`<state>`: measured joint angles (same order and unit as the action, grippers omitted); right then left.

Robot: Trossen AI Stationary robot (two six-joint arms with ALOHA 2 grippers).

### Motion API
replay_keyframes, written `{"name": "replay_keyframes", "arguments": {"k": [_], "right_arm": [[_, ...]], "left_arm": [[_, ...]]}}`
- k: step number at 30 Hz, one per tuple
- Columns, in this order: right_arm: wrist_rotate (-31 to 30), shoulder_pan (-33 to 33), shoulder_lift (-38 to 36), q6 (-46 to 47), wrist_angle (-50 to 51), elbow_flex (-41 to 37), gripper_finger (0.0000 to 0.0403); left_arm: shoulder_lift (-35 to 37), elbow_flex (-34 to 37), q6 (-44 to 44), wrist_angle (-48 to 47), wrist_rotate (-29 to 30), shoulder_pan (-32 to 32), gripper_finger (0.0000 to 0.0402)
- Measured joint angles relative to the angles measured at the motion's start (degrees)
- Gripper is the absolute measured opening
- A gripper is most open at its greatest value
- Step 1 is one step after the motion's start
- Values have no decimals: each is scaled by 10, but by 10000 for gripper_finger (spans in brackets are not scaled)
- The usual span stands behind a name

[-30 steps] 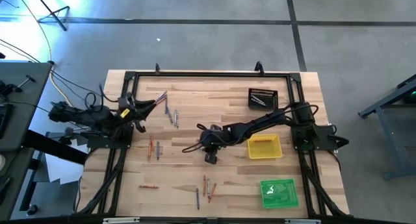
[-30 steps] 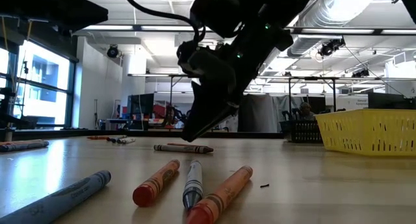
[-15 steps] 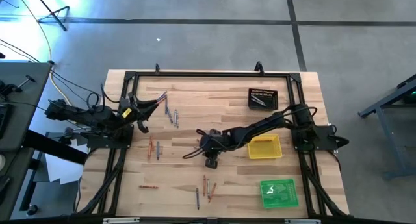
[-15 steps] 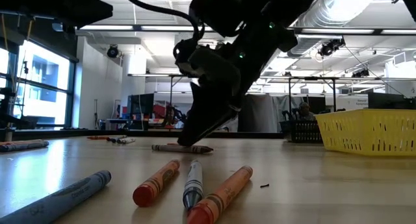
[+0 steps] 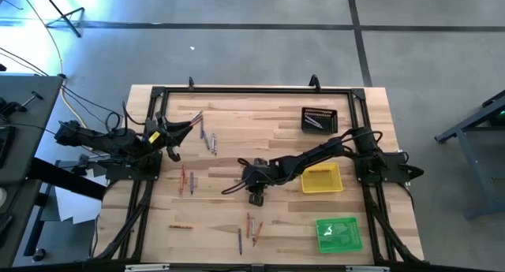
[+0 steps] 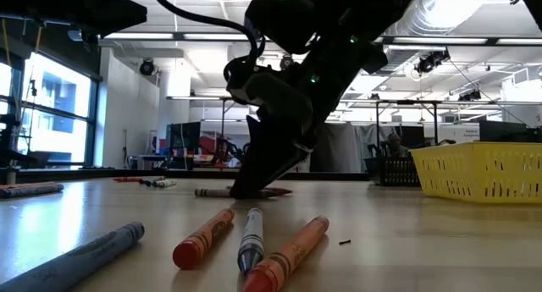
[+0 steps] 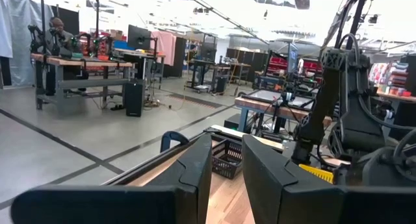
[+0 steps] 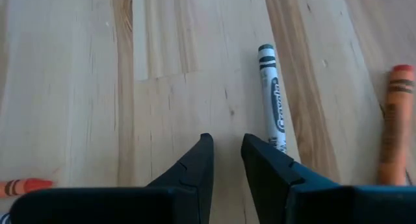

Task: Sort crayons
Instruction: Put the gray crayon into the black basket

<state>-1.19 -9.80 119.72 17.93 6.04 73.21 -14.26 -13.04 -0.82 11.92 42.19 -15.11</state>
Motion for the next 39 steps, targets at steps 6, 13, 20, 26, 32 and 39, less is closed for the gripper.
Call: {"name": "replay_keyframes", "arguments": {"k": [6,13,20,26,32,39], "right_arm": [[13,0,0,0,0,5,83],[19,0,-1,-37,43,62,82],[-14,3,-1,-64,97,82,82],[-29,16,1,-64,116,60,82],[-28,28,0,-45,106,36,82],[-23,27,-1,-39,104,31,76]], "left_arm": [[0,0,0,0,0,0,74],[0,0,0,0,0,0,74],[0,0,0,0,-1,0,74],[0,0,0,0,-1,0,74],[0,0,0,0,-1,0,74],[0,0,0,0,-1,0,74]]}}
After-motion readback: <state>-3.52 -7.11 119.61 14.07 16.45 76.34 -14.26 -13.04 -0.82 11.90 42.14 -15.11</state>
